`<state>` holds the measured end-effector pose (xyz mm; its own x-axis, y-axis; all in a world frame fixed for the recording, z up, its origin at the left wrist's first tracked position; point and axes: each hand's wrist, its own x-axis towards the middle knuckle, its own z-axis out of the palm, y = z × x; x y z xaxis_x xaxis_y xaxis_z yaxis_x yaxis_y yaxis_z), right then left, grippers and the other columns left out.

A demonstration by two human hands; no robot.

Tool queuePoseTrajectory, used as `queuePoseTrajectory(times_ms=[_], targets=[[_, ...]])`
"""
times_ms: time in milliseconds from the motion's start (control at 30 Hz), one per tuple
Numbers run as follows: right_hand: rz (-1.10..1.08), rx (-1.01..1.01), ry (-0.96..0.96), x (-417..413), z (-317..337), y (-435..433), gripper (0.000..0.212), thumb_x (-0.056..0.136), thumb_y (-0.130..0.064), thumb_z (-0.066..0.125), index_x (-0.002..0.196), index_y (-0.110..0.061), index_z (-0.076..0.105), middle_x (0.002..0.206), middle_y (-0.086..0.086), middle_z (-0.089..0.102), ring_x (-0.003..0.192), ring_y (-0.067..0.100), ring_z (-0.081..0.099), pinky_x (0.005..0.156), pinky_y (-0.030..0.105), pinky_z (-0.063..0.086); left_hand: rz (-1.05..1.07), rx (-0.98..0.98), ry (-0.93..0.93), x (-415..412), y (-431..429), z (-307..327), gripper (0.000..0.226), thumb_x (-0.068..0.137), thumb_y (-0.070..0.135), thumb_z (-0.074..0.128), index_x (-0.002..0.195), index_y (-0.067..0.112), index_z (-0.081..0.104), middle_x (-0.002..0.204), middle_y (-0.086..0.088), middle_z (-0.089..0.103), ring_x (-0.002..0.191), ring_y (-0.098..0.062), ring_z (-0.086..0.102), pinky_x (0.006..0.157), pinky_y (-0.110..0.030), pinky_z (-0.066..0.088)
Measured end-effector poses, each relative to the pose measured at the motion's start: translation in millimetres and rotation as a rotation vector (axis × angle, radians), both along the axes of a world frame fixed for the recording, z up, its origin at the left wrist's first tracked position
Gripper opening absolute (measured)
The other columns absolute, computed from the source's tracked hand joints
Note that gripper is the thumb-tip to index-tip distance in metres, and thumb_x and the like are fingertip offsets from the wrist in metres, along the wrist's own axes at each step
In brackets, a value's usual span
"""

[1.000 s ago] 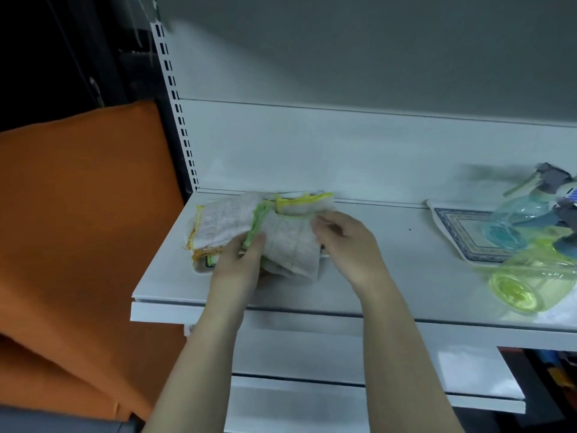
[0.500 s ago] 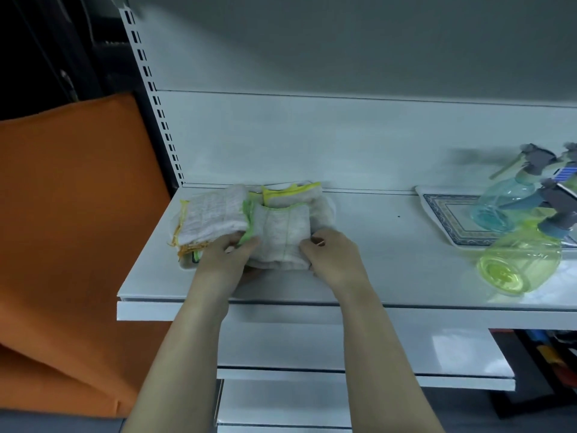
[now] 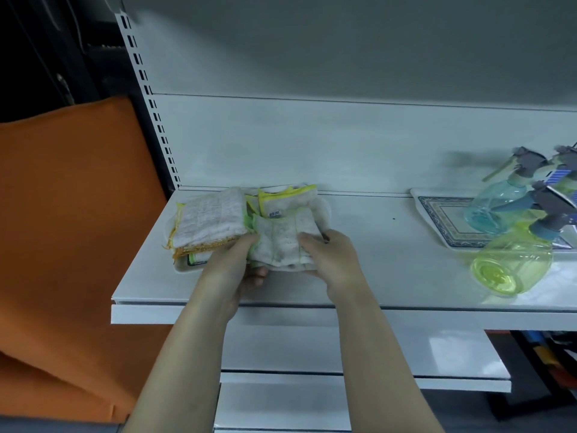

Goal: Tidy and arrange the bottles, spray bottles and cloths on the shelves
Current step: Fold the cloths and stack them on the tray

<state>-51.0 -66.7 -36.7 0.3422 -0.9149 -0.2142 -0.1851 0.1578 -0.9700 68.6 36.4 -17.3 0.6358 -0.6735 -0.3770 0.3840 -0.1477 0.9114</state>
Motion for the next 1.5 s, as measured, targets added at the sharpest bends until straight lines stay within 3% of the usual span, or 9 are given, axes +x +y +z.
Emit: queuePoseTrajectory(times_ms=[100,333,600,700,900,1100,1200,1267,1500], targets=[[-0.024,-0.109,-0.035,-2.5,5.6,-3.5,0.016,0.087,-0.022,0.062,0.092,-0.006,0.065,0.082,0.015,0.063,0.079,0.032,0.066,0.076,0.045,0.060,0.085,-0.050,-0.171,-2.3,-6.5,-0.6,0.006,0.094,0.019,0.057,0.095,0.013,0.058,0.081,-0.011,0.056,0.053,-0.021,0.047,0.052,-0.031,0.044],[-0.020,-0.341,-0.076,13.5,54.3,-47.9,0.016,0.085,-0.027,0.060,0.090,-0.013,0.066,0.076,0.001,0.062,0.071,0.021,0.060,0.067,0.033,0.048,0.078,-0.212,-0.440,3.0,-38.5,30.0,0.039,0.095,0.005,0.045,0.122,0.032,0.054,0.074,0.002,0.061,0.046,-0.021,0.051,0.040,-0.022,0.041],[0.054,-0.528,0.527,34.1,17.6,-91.0,0.035,0.087,-0.023,0.051,0.059,-0.024,0.031,0.061,-0.003,0.038,0.070,0.024,0.044,0.059,0.028,0.032,0.247,0.104,-0.902,39.9,-28.4,12.1,0.031,0.093,0.013,0.047,0.120,0.022,0.060,0.118,-0.007,0.056,0.074,-0.012,0.055,0.068,-0.026,0.041],[0.060,-0.547,0.557,34.6,10.8,-90.9,0.018,0.084,-0.016,0.048,0.068,-0.025,0.049,0.078,0.004,0.055,0.083,0.026,0.052,0.072,0.034,0.044,0.375,0.131,-0.994,45.1,-6.0,3.4,0.032,0.095,0.010,0.046,0.120,0.019,0.064,0.121,-0.006,0.053,0.079,-0.002,0.049,0.077,-0.022,0.035],[0.012,-0.531,0.481,33.6,9.5,-93.1,0.030,0.087,-0.013,0.051,0.112,-0.014,0.068,0.104,0.006,0.070,0.100,0.027,0.064,0.079,0.028,0.048,0.350,0.369,-0.808,71.4,20.0,-19.7,0.044,0.100,0.025,0.045,0.143,0.014,0.050,0.147,-0.018,0.043,0.135,-0.036,0.036,0.110,-0.041,0.032],[0.066,-0.875,0.435,48.6,32.6,-82.6,0.027,0.093,-0.008,0.049,0.112,-0.006,0.068,0.102,0.014,0.071,0.094,0.027,0.062,0.076,0.029,0.046,0.302,0.270,-0.620,68.6,20.7,-13.1,0.048,0.103,0.032,0.040,0.147,0.015,0.044,0.149,-0.006,0.047,0.138,-0.028,0.041,0.106,-0.036,0.034],[0.100,-0.710,0.169,58.2,48.3,-82.7,0.022,0.094,-0.012,0.050,0.107,-0.012,0.068,0.096,0.000,0.068,0.086,0.013,0.057,0.067,0.011,0.040,0.292,0.252,-0.578,70.4,19.1,-11.6,0.051,0.102,0.034,0.038,0.150,0.018,0.040,0.153,-0.004,0.043,0.142,-0.027,0.037,0.113,-0.041,0.031],[0.077,-0.530,0.012,58.9,49.9,-86.2,0.019,0.090,-0.018,0.053,0.099,-0.020,0.070,0.093,-0.003,0.069,0.085,0.014,0.063,0.076,0.019,0.048,0.304,0.245,-0.546,72.9,19.2,-12.3,0.051,0.101,0.032,0.038,0.151,0.018,0.039,0.155,-0.002,0.041,0.143,-0.026,0.035,0.115,-0.041,0.030],[0.018,-0.641,0.533,38.6,18.1,-78.3,0.020,0.087,-0.019,0.055,0.098,-0.018,0.071,0.092,0.007,0.071,0.092,0.029,0.064,0.078,0.036,0.054,0.322,0.210,-0.470,75.9,18.8,-16.1,0.054,0.101,0.039,0.040,0.152,0.020,0.037,0.156,-0.002,0.039,0.143,-0.026,0.034,0.115,-0.041,0.029]])
